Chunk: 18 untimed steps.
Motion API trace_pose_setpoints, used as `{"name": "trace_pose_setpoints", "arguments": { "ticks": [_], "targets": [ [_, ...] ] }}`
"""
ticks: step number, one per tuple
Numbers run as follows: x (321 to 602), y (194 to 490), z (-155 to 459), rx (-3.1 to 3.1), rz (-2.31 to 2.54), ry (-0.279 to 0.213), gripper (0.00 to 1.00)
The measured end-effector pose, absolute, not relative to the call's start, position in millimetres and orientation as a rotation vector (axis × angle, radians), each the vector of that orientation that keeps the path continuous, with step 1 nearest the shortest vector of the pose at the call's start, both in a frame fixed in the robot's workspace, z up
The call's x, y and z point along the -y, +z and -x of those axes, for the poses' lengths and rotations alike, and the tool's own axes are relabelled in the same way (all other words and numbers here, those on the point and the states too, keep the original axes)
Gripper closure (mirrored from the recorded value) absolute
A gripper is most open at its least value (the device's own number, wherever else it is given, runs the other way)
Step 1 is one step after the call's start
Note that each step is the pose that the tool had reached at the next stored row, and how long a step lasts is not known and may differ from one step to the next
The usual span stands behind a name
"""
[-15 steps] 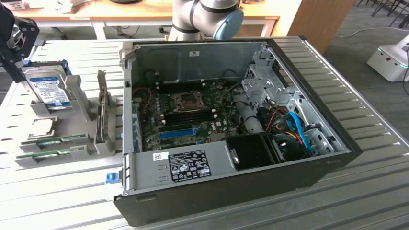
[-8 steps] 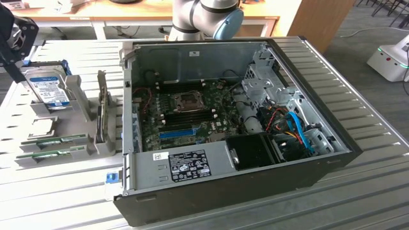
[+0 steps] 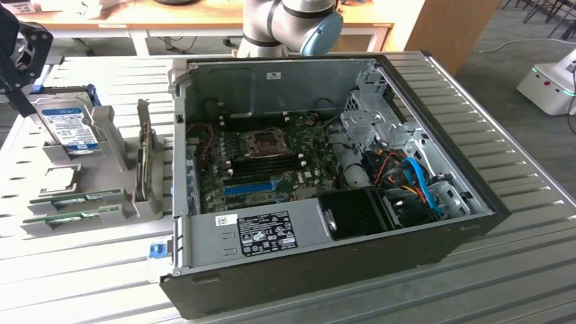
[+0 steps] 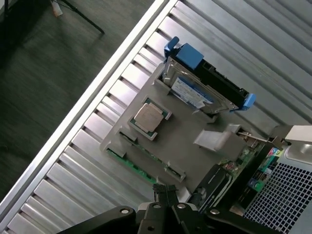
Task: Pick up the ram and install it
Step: 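Pick up the ram and move it above insertion slot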
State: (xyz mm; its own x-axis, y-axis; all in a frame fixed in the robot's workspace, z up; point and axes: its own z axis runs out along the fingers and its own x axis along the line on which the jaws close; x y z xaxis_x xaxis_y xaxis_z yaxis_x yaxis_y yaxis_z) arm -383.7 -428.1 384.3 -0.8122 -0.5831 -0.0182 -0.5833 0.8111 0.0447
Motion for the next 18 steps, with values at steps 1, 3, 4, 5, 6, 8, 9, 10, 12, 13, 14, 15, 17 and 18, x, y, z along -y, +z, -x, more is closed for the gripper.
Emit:
{"name": "trace_pose_setpoints", "arguments": {
  "ticks": [1,3,4,5,6,8,9,10,12,13,14,15,17,18],
  "targets": [
    [428.1,384.3,383.7,-2.981,0.977,0.075,0.89],
    [428.1,384.3,383.7,-2.972,1.008,0.076,0.89],
    [428.1,384.3,383.7,-2.967,1.022,0.076,0.89],
    [428.1,384.3,383.7,-2.963,1.036,0.076,0.89],
    [428.1,384.3,383.7,-2.958,1.049,0.076,0.89],
    [428.1,384.3,383.7,-2.949,1.075,0.076,0.89],
    [428.1,384.3,383.7,-2.945,1.086,0.076,0.89],
    [428.1,384.3,383.7,-2.941,1.097,0.076,0.89],
    [428.1,384.3,383.7,-2.933,1.120,0.076,0.89],
    [428.1,384.3,383.7,-2.929,1.132,0.076,0.89],
    [428.1,384.3,383.7,-2.924,1.145,0.076,0.89],
    [428.1,384.3,383.7,-2.919,1.157,0.076,0.89],
    [428.1,384.3,383.7,-2.910,1.181,0.076,0.89],
    [428.1,384.3,383.7,-2.906,1.192,0.076,0.89]
  ]
}}
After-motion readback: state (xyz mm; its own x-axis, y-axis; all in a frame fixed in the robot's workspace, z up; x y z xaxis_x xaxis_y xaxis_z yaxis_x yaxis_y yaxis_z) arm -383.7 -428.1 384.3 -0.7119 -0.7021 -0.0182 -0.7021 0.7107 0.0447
